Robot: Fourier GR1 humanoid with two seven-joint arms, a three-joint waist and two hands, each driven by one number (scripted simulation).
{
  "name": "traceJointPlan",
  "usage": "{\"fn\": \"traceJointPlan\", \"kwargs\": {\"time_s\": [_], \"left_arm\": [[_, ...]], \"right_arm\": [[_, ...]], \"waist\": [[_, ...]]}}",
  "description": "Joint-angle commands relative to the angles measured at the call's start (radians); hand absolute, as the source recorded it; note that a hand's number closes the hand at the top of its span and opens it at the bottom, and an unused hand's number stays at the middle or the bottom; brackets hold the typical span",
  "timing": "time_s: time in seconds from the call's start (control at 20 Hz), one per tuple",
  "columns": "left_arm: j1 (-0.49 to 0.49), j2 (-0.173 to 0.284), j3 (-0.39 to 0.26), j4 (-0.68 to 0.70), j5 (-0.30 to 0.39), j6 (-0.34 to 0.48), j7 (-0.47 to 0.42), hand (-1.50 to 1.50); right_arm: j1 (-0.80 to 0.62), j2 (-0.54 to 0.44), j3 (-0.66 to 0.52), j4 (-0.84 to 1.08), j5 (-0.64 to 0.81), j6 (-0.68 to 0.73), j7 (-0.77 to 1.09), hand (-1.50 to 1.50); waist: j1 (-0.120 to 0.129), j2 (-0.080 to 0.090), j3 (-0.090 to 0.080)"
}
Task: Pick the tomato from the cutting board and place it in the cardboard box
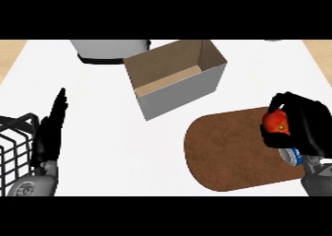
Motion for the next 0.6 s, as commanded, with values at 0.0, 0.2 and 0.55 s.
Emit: {"fn": "traceJointPlan", "kwargs": {"time_s": [0.0,0.2,0.55], "left_arm": [[0.006,0.145,0.073,0.046,-0.041,-0.036,0.009,0.00],[0.023,0.148,0.086,0.053,-0.039,-0.069,-0.019,0.00],[-0.009,0.107,0.075,0.075,-0.071,-0.088,-0.041,0.00]], "right_arm": [[-0.037,-0.008,-0.011,-0.148,0.029,0.017,0.038,1.50],[-0.139,0.039,0.017,-0.197,-0.002,0.142,0.105,1.50],[-0.366,0.261,0.020,-0.033,-0.029,0.100,0.186,1.50]], "waist": [[0.018,0.007,-0.007],[0.040,0.010,-0.008],[0.079,0.022,-0.007]]}}
